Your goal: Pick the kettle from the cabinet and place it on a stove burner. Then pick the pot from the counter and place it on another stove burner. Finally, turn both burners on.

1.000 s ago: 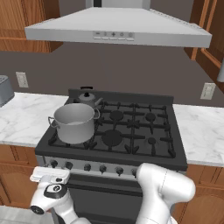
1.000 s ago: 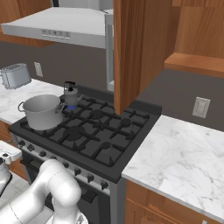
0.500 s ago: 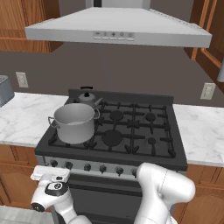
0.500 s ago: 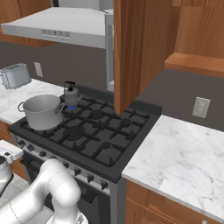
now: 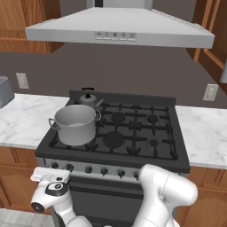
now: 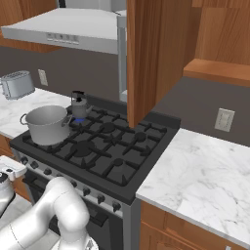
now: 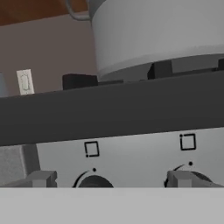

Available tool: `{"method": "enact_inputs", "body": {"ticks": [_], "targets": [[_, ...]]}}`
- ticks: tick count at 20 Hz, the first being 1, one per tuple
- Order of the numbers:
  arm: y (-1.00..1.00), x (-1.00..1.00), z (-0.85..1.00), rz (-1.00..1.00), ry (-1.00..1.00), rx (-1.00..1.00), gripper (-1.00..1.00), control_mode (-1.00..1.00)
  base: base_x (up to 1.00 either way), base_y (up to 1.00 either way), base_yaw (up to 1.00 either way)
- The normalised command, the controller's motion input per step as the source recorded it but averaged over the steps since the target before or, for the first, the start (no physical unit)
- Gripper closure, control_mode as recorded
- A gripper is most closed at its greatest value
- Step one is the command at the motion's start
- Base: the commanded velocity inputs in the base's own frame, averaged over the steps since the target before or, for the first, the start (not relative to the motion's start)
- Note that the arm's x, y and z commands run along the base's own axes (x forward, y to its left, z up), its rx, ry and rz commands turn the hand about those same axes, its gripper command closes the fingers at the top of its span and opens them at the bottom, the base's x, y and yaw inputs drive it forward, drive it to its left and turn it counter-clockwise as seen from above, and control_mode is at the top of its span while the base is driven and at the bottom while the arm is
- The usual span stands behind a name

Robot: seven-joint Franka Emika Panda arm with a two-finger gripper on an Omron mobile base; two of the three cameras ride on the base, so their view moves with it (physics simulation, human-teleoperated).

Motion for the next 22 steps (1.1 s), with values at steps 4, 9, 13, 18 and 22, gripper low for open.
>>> {"method": "enact_inputs", "body": {"ticks": [4,9,13,18,22], "targets": [[0.10,0.04,-0.25,0.00,0.00,0.00,-1.00,-1.00,0.00,0.00,0.00],[0.08,0.04,-0.24,0.00,0.00,0.00,-1.00,-1.00,0.00,0.00,0.00],[0.05,0.05,-0.14,0.00,-0.01,0.00,-1.00,-1.00,0.00,0.00,0.00],[0.03,0.07,-0.13,0.00,-0.01,0.00,-1.00,-1.00,0.00,0.00,0.00],[0.00,0.01,-0.19,-0.03,-0.02,0.00,-1.00,-1.00,0.00,0.00,0.00]]}}
